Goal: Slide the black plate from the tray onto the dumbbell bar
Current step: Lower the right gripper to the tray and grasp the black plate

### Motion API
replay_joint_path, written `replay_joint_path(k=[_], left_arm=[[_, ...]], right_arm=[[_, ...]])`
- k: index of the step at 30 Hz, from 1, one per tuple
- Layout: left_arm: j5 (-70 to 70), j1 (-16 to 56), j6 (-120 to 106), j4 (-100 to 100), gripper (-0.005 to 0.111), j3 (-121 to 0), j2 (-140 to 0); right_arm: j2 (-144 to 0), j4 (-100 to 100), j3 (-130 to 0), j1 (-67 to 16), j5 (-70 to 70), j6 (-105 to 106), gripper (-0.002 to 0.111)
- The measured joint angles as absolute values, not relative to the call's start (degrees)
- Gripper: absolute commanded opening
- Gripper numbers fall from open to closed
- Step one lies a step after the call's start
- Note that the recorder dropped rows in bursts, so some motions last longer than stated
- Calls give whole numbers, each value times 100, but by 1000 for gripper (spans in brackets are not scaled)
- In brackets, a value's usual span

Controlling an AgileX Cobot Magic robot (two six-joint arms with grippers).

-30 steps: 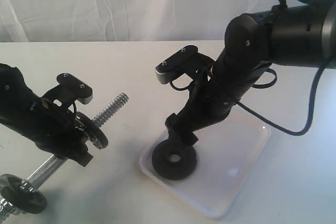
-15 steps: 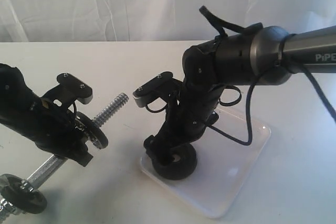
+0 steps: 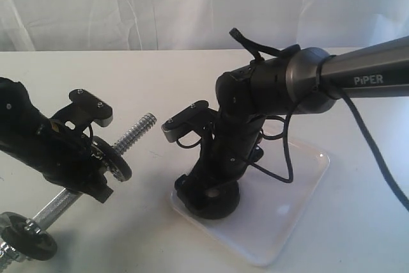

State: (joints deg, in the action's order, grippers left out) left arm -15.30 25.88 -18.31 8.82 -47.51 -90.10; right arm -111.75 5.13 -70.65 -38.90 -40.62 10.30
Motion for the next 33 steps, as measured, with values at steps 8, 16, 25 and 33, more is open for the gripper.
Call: replay_joint_path(k=[8,16,25,33], left_arm=[[-1530,2588,-1831,882,0,-4751,-9010],[-1530,2588,-1831,882,0,-4751,-9010],[-1530,2588,-1831,882,0,-4751,-9010],[-1530,2588,-1831,882,0,-4751,-9010]], right_arm=[[-11388,472,-7074,-3890,-3961,934,104],[-11458,0,-7129,-3890,-3996,367,104],[-11533,-41,-7187,-3890,-4237,255,104],[-11590,30,-7259,-3890,-4292,255,104]])
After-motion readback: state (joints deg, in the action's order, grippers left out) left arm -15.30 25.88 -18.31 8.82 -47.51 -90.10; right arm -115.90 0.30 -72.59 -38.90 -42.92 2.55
